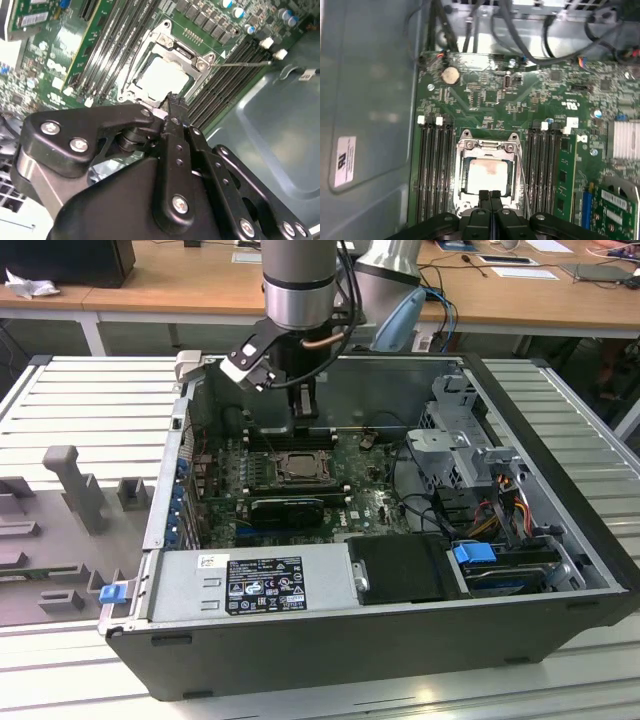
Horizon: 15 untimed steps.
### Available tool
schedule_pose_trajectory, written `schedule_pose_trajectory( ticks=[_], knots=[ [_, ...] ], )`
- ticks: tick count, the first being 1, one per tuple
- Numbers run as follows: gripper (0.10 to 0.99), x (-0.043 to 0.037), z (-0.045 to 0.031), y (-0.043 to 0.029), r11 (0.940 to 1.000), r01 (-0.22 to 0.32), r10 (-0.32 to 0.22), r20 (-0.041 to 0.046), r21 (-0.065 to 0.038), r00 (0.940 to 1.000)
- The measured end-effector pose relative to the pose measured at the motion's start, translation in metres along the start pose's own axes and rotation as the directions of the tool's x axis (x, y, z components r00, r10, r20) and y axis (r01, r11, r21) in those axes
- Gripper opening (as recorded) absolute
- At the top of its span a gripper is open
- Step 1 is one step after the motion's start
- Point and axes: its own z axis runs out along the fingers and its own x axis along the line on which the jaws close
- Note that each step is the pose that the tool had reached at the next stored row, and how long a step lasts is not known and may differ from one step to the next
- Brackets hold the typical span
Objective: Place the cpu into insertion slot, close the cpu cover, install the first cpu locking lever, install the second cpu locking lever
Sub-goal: 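Install the first cpu locking lever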
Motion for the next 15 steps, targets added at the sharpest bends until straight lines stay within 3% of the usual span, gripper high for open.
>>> schedule_pose_trajectory(
  ticks=[4, 8, 13, 14, 15],
  knots=[
    [0.106, -0.0001, 0.0003, 0.0000, 0.9967, 0.081, -0.081, -0.0037, 0.003, 0.9967],
    [0.106, -0.0001, 0.0005, 0.0000, 0.9876, 0.157, -0.157, -0.0025, 0.006, 0.9876],
    [0.106, -0.0001, 0.0006, 0.0000, 0.9654, 0.261, -0.261, 0.0004, 0.011, 0.9654],
    [0.106, -0.0001, 0.0006, 0.0000, 0.9601, 0.280, -0.280, 0.0008, 0.012, 0.9601],
    [0.106, -0.0001, 0.0007, 0.0000, 0.9510, 0.309, -0.309, 0.0012, 0.014, 0.9511]
  ],
)
